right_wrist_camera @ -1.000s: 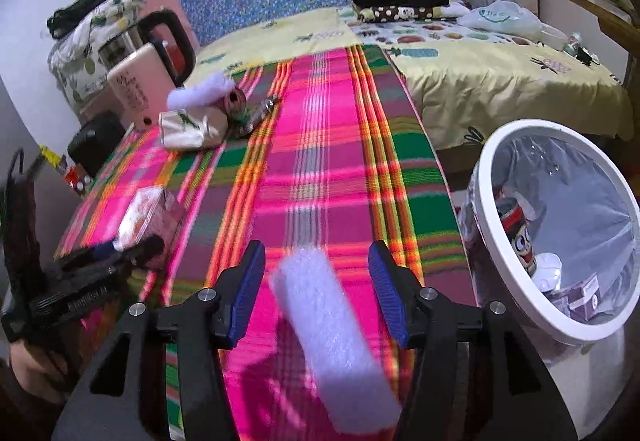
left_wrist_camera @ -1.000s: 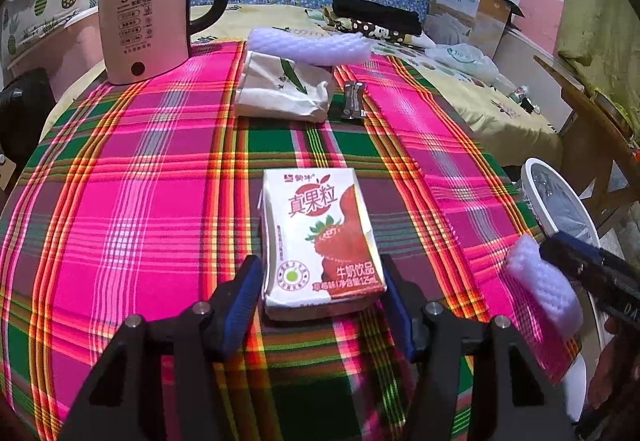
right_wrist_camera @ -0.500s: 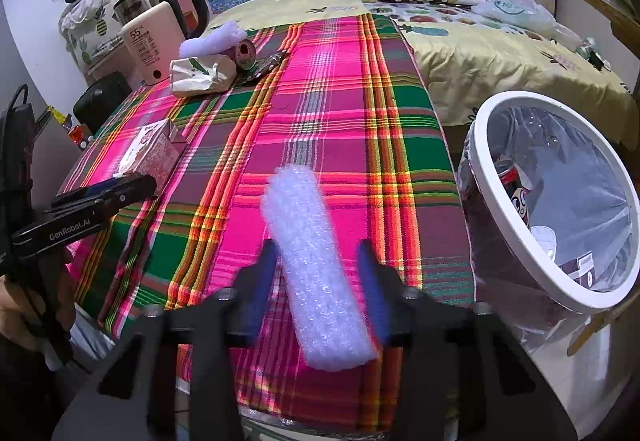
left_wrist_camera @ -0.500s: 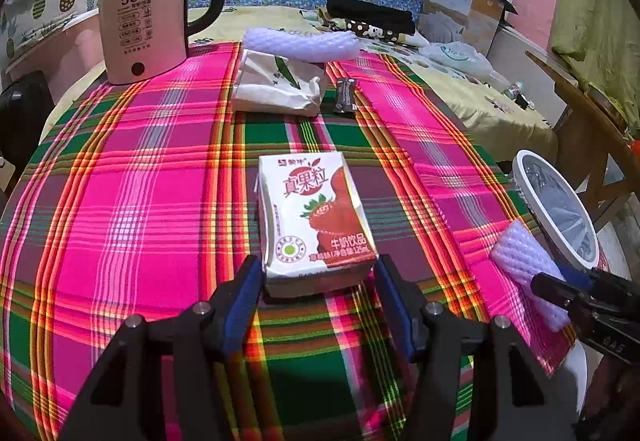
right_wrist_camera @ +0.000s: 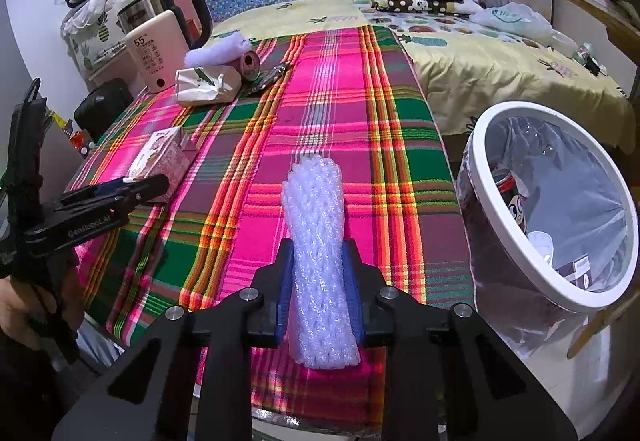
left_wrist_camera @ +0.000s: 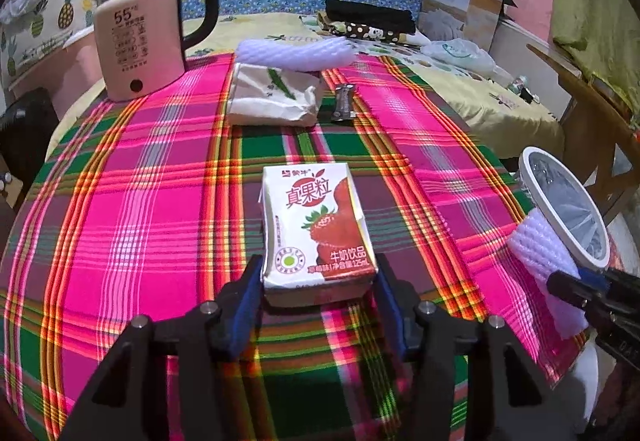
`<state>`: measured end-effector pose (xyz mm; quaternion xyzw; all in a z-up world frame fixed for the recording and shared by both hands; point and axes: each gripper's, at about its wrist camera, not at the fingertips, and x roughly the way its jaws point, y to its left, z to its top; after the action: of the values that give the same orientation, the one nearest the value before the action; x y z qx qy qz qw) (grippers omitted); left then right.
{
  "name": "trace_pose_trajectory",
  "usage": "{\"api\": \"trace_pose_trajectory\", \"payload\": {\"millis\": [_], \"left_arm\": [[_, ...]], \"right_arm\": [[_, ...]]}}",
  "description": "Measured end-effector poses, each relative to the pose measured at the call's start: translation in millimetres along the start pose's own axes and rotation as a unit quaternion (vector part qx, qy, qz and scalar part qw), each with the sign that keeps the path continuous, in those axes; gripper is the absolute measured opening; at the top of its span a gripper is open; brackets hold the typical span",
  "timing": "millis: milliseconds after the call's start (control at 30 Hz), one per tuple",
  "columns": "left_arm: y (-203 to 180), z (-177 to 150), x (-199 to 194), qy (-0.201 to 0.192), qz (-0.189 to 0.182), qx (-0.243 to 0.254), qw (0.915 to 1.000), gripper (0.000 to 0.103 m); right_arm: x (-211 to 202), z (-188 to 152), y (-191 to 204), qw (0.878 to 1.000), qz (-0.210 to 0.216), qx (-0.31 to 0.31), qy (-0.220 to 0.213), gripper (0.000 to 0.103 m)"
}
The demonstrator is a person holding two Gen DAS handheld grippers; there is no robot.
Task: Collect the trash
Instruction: 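Carry the carton and foam net over the white bin and open both tools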
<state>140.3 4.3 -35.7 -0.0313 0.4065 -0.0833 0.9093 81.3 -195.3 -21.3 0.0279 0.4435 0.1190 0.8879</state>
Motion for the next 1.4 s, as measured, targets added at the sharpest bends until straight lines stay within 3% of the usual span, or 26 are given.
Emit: {"api": "trace_pose_trajectory", "payload": {"millis": [467, 833, 1400], "left_arm": [[-36.5, 2.2, -15.9, -0.018, -0.018, 0.036, 0.9990, 0.055], [-78.9, 14.2, -18.8, -0.027, -0.057, 0.070, 0.9956, 0.055], [-176.7, 36.9, -4.6, -0.030, -0.133, 0.140, 0.9807, 0.055]], "right_arm": [[-13.7, 6.0, -3.0, 0.999, -0.018, 0.014, -0.031, 0.024], [-28.8, 8.8, -26.8, 0.997, -0.048, 0.042, -0.053, 0.024], [-52.2, 0.0, -90.1, 0.986, -0.105, 0.101, -0.077, 0.024]]}}
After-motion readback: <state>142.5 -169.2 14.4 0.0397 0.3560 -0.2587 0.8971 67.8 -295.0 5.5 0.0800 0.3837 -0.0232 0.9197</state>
